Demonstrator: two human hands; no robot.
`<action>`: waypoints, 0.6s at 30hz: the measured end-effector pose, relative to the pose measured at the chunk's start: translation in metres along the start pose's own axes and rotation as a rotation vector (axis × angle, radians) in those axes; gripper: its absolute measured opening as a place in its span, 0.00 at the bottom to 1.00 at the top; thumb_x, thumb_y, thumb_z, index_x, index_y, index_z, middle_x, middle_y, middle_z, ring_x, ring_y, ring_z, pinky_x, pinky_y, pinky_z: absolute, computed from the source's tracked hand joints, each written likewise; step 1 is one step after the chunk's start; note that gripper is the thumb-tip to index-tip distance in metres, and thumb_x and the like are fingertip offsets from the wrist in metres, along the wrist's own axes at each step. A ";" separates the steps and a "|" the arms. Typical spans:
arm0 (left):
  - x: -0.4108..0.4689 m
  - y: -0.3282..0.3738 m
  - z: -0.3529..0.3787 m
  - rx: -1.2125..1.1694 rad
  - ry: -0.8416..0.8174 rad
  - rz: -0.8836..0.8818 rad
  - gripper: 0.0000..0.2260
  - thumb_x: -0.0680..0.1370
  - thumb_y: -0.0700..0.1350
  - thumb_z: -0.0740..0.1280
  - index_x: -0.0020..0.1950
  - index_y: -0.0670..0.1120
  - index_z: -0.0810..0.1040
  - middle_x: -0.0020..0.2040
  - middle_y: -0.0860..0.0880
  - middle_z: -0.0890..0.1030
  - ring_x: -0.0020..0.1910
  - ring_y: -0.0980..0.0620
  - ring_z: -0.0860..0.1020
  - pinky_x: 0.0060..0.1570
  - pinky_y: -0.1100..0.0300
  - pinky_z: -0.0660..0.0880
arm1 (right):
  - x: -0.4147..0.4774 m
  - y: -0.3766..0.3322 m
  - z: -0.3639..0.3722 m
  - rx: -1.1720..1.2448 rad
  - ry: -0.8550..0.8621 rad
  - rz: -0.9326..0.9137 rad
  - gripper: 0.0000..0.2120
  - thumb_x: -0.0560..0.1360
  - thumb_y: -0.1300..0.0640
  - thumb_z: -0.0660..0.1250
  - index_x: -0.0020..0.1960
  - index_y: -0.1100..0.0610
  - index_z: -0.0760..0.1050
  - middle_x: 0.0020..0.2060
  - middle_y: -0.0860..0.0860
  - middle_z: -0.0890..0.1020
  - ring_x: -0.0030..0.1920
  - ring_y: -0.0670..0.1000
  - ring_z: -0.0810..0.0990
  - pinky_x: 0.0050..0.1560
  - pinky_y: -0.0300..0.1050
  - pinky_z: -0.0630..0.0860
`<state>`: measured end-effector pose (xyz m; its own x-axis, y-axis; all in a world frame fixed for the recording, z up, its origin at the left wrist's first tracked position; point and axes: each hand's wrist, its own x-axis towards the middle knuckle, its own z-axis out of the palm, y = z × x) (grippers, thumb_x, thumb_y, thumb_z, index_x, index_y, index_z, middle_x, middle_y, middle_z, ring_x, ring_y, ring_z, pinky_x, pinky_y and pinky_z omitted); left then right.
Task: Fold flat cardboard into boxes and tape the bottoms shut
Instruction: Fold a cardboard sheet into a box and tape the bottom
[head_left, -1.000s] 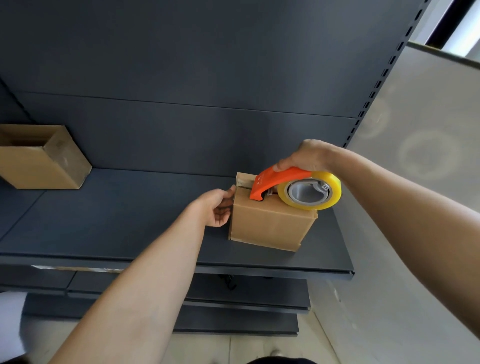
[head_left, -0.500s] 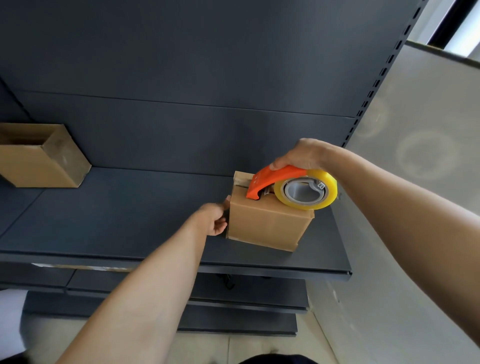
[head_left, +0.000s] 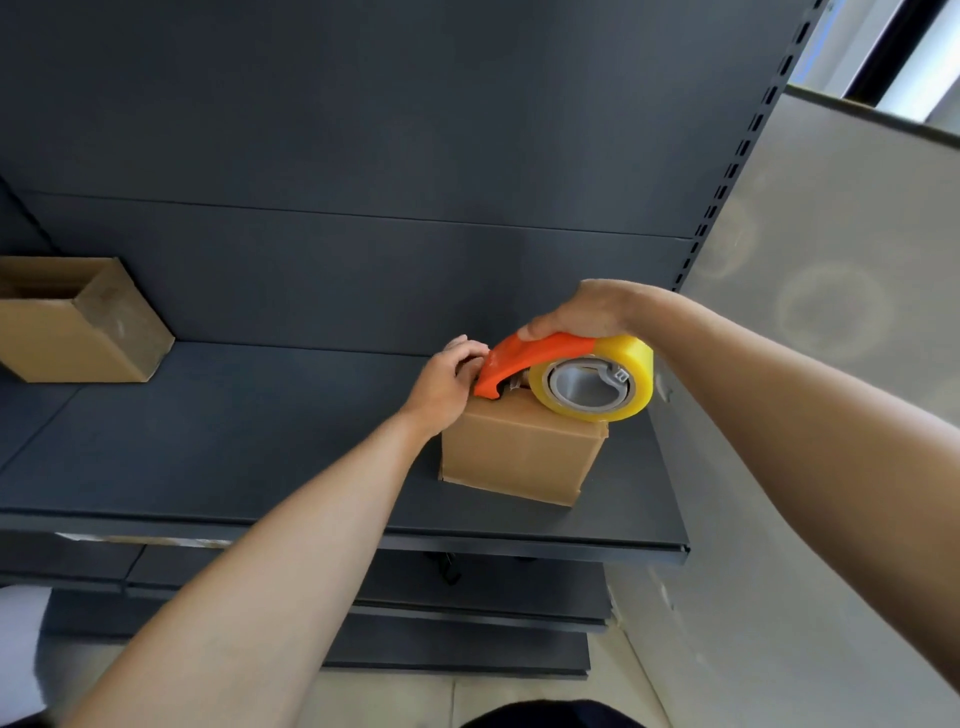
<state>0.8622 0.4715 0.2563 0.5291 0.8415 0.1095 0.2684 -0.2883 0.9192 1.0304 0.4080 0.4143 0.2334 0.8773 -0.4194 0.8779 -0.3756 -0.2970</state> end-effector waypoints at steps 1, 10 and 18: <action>0.003 -0.002 0.000 0.022 -0.010 0.016 0.11 0.82 0.40 0.59 0.54 0.51 0.80 0.59 0.53 0.79 0.73 0.51 0.64 0.75 0.48 0.54 | 0.000 0.004 -0.003 -0.004 -0.013 -0.001 0.22 0.70 0.32 0.65 0.47 0.51 0.74 0.41 0.48 0.77 0.47 0.52 0.76 0.50 0.45 0.69; 0.006 0.004 0.005 0.259 -0.033 0.022 0.14 0.83 0.40 0.55 0.61 0.47 0.78 0.62 0.57 0.74 0.68 0.54 0.68 0.73 0.39 0.51 | -0.009 0.048 -0.020 -0.144 -0.033 0.019 0.26 0.65 0.26 0.63 0.39 0.49 0.72 0.39 0.47 0.77 0.44 0.52 0.77 0.50 0.47 0.70; 0.005 0.009 0.008 0.295 -0.005 0.006 0.15 0.83 0.40 0.55 0.65 0.44 0.77 0.65 0.55 0.73 0.68 0.54 0.68 0.71 0.57 0.58 | -0.042 0.130 -0.048 -0.103 -0.025 0.116 0.29 0.58 0.28 0.66 0.42 0.54 0.78 0.44 0.53 0.82 0.46 0.55 0.80 0.57 0.50 0.73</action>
<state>0.8734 0.4697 0.2623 0.5349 0.8374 0.1120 0.4875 -0.4141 0.7687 1.1553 0.3369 0.4340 0.3263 0.8214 -0.4678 0.8842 -0.4402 -0.1562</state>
